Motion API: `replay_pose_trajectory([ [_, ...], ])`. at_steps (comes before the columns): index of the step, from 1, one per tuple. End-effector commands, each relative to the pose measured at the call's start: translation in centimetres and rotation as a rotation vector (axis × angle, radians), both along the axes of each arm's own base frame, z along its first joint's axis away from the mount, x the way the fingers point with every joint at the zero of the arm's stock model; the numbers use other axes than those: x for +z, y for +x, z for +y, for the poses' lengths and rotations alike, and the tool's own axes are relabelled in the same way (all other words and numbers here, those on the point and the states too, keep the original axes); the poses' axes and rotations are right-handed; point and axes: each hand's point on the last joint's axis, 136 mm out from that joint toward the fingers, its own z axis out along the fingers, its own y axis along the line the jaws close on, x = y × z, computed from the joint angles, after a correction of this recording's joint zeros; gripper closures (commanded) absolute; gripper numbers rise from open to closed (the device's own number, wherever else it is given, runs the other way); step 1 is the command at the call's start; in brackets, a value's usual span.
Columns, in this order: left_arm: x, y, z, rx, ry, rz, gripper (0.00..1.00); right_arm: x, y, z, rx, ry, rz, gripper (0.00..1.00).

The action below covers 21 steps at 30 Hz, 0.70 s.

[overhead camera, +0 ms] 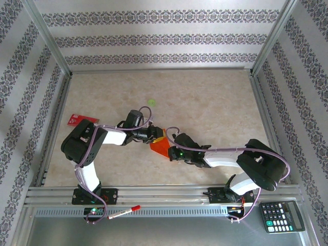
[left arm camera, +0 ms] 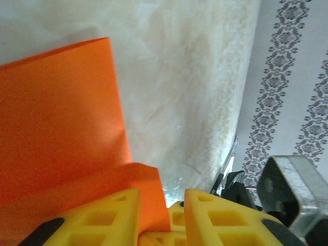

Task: Fold a paper plane with a square sheet of paper (pick it up from the middle)
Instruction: Fourth fold the wing at the center of the table.

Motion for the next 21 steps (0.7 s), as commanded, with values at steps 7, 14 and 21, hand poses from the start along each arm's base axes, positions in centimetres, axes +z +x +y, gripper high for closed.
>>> replay_pose_trajectory([
  [7,-0.9,1.1,1.5,0.017,0.133,0.0,0.71,-0.4,0.0,0.0,0.028,-0.043,-0.018,0.98],
  [14,-2.4,1.6,1.7,0.009,0.175,0.007,0.72,-0.9,-0.2,-0.4,0.022,-0.052,-0.009,0.98],
  [21,-4.1,1.9,1.8,0.006,0.196,0.021,0.73,-1.2,-0.4,-0.4,0.02,-0.061,-0.003,0.98],
])
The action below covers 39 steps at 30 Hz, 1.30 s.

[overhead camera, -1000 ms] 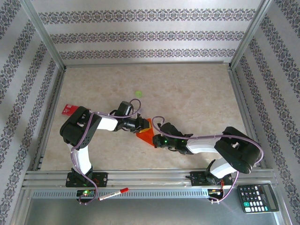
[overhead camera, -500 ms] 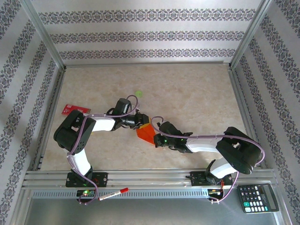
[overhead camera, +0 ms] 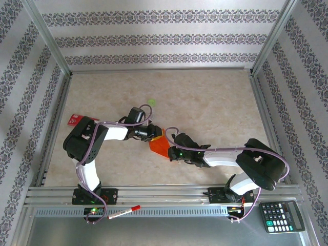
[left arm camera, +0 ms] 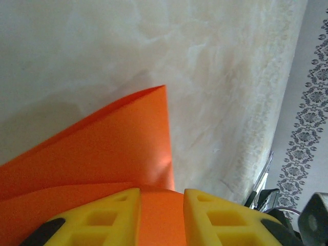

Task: Fold a paper plane with a square sheet of paper (pick it up from the middle)
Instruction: Fourth fold the wing at the center of the table.

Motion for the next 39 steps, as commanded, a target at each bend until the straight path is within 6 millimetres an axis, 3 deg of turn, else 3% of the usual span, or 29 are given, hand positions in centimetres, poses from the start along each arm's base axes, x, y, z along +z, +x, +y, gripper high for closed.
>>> replay_pose_trajectory([
  [1,-1.2,0.5,0.6,-0.001,0.035,0.003,0.73,-0.9,-0.4,-0.4,0.0,-0.044,0.0,0.98],
  [19,-1.3,2.6,-0.7,-0.038,0.028,-0.051,0.73,-0.3,1.4,-0.8,-0.014,-0.07,-0.031,0.96],
  [24,-1.8,2.2,-0.5,-0.057,0.042,-0.047,0.73,-0.1,1.2,-0.7,0.003,-0.057,-0.019,0.92],
  [32,-2.6,1.6,-0.4,-0.075,0.045,-0.043,0.73,1.9,0.7,0.1,0.025,0.047,0.017,0.77],
  [39,-2.7,1.3,-0.4,-0.078,0.041,-0.039,0.73,2.4,0.5,-0.2,0.009,0.118,0.073,0.75],
])
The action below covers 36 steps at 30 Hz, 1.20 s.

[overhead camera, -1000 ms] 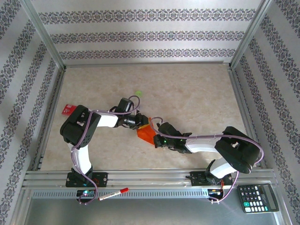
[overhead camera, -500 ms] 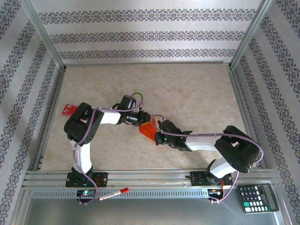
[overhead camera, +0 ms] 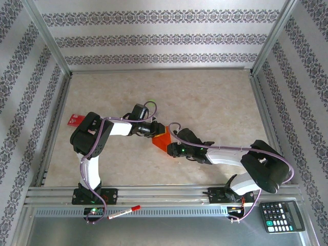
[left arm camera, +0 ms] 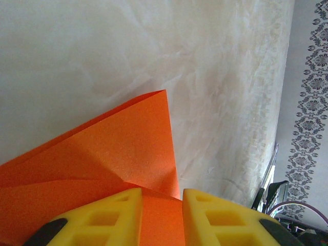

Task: Fold a paper plane with a square sheet of paper (pick it up from the middle)
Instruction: Fourth fold the wing at the center of the table.

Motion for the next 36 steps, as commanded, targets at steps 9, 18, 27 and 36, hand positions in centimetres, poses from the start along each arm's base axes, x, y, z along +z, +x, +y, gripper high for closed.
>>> replay_pose_trajectory([
  [9,-2.9,-0.9,1.4,0.013,0.064,0.044,0.73,-0.4,-0.7,0.7,0.009,0.043,0.059,0.88],
  [18,-3.2,-1.1,1.8,0.028,0.078,0.045,0.73,-2.0,-2.5,1.5,0.06,-0.018,0.088,0.94],
  [27,-2.7,-1.2,2.0,0.029,0.081,0.034,0.73,-3.4,-2.9,0.8,0.046,-0.079,0.103,0.95],
  [36,0.9,-0.7,0.8,0.049,-0.03,0.004,0.72,-1.3,-1.3,-1.8,0.035,-0.139,0.036,0.97],
])
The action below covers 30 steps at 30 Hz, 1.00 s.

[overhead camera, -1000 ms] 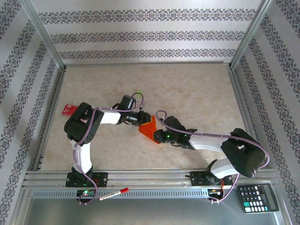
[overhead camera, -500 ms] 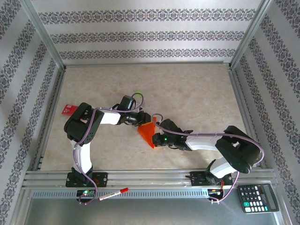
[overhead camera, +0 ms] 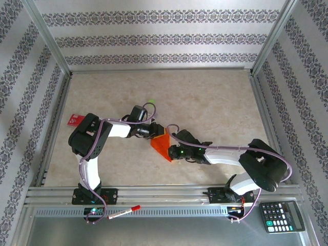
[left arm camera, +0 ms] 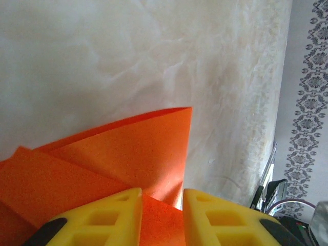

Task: Fold a paper plane with a square sheet of paper (pick it up from the middle)
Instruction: Fourth fold the wing at the center of the table.

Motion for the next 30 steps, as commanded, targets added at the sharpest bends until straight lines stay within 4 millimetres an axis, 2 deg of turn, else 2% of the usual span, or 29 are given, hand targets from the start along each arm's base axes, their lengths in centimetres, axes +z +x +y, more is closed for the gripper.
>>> replay_pose_trajectory([
  [1,1.4,0.3,0.2,0.041,-0.039,-0.004,0.72,0.3,0.2,-2.0,0.024,-0.097,-0.024,0.97],
  [7,3.7,0.2,-0.6,0.057,-0.092,-0.023,0.7,0.8,0.5,-2.9,0.091,-0.165,-0.064,0.99],
  [14,4.4,-1.3,-1.0,0.059,-0.108,-0.004,0.68,0.8,0.6,-2.8,0.118,-0.198,-0.097,0.99],
  [22,3.2,-3.1,-2.0,0.035,-0.101,0.035,0.68,0.2,0.0,-2.2,0.134,-0.237,-0.114,0.98],
  [30,1.2,-2.2,-1.6,0.058,-0.074,0.042,0.69,0.1,-0.3,-1.9,0.147,-0.244,-0.121,0.96],
])
